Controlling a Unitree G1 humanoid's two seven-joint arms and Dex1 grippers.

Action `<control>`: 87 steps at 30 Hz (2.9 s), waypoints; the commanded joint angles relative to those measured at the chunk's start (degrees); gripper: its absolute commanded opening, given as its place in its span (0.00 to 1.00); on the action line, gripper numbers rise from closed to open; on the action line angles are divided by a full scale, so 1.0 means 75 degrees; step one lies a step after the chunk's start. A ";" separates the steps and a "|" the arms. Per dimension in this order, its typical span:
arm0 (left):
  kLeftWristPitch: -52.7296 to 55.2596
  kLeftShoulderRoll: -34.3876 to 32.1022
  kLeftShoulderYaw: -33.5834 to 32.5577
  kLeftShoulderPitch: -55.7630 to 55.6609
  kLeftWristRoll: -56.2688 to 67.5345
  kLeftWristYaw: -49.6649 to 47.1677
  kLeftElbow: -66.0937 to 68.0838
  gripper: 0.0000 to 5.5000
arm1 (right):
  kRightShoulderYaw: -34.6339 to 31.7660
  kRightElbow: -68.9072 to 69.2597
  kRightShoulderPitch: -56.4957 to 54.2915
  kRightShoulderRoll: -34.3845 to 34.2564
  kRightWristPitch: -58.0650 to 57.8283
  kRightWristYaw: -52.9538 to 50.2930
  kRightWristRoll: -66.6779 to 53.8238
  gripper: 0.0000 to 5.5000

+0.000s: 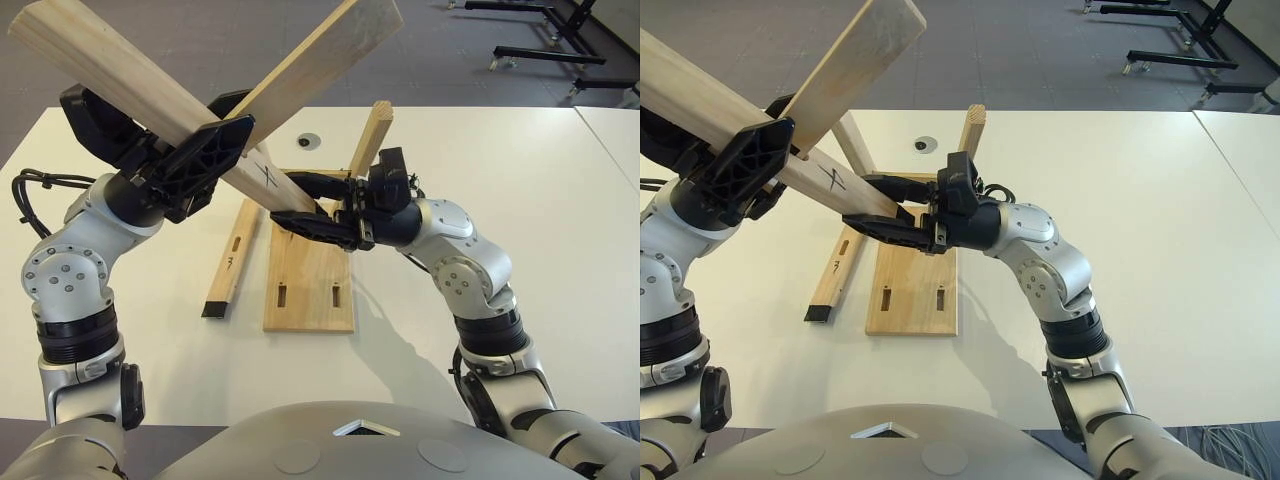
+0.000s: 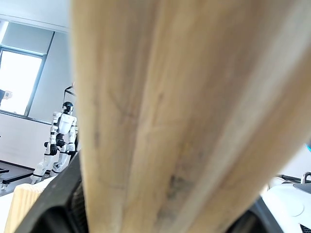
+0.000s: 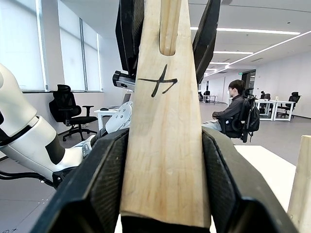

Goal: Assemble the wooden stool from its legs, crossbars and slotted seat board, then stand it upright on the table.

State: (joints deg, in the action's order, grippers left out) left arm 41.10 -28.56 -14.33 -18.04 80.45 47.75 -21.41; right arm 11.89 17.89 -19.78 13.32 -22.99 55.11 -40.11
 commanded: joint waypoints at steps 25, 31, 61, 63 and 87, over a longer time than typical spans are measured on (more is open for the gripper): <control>-0.1745 -0.1021 0.0086 0.0490 -0.3715 0.1659 0.0132 0.37 | -0.3333 0.0065 0.0115 0.1681 -0.1663 -0.0838 -0.2769 0.93; -0.3769 -0.0241 0.1233 0.1971 -0.6220 0.1036 -0.0281 0.37 | -0.4458 -0.0512 -0.1251 0.0924 -0.0961 -0.5767 -0.1107 0.93; -0.5789 -0.1120 0.1400 0.3300 -0.6398 0.2518 0.0154 0.37 | -0.2859 -0.4157 -0.0619 0.0488 0.1995 -0.3020 0.1864 0.93; -0.5795 -0.1100 0.1417 0.3267 -0.6305 0.2655 0.0241 0.37 | -0.2855 -0.4202 -0.0638 0.0478 0.1975 -0.2957 0.1888 0.93; -0.5339 -0.1139 0.2055 0.2986 -0.6067 0.3583 0.0715 0.37 | -0.2833 -0.4610 -0.0919 0.0504 0.1996 -0.2490 0.2002 0.93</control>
State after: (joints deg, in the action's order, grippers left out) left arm -1.42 -35.18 1.06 3.87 34.89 73.83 -15.49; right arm -9.06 -16.41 -25.51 17.02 -7.45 36.52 -25.26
